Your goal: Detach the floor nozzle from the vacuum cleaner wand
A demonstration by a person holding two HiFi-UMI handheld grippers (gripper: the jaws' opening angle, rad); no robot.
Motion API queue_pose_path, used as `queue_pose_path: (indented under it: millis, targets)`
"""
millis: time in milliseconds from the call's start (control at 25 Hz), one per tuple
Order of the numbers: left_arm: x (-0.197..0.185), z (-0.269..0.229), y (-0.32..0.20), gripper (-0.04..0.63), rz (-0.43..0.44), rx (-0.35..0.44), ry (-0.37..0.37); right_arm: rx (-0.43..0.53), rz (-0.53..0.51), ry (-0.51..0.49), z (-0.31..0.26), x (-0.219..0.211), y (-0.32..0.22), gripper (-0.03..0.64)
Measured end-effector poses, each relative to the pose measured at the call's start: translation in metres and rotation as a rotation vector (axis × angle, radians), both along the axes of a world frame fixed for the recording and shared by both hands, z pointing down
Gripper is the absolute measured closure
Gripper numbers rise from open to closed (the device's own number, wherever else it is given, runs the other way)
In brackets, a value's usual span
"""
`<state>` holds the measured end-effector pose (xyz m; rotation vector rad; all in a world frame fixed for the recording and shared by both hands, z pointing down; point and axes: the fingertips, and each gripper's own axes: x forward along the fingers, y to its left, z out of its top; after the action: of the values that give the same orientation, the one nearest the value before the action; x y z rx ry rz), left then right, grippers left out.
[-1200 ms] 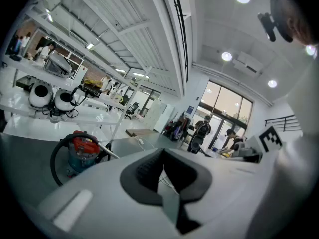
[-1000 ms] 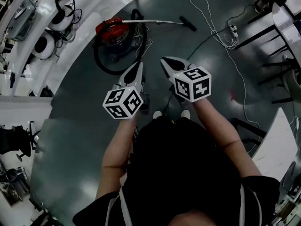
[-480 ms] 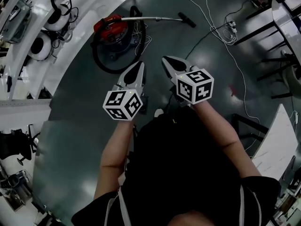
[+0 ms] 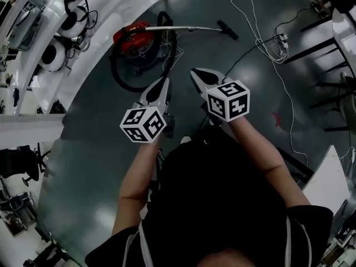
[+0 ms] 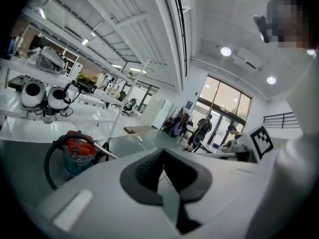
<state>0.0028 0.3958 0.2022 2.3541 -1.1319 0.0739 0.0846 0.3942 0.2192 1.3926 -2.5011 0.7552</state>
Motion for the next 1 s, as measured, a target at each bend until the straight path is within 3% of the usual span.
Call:
queue_pose_path:
  millis: [440,520,720,1000]
  targets:
    - [0.085,0.007,-0.036,0.586,-0.096,-0.001,0.024,-0.002,-0.177,-0.006,0.01,0.074,-0.046,0.62]
    - [0.089,0.005,-0.041,0.586,-0.103,0.013,0.049,0.018,-0.198,-0.023,0.008,0.079,-0.054,0.62]
    - [0.089,0.013,-0.044,0.586,-0.133,-0.005,0.018,0.037,-0.25,-0.019,0.008,0.079,-0.06,0.62]
    - [0.082,0.02,-0.057,0.586,-0.156,-0.017,-0.005,-0.015,-0.237,-0.059,0.024,0.074,-0.074,0.62]
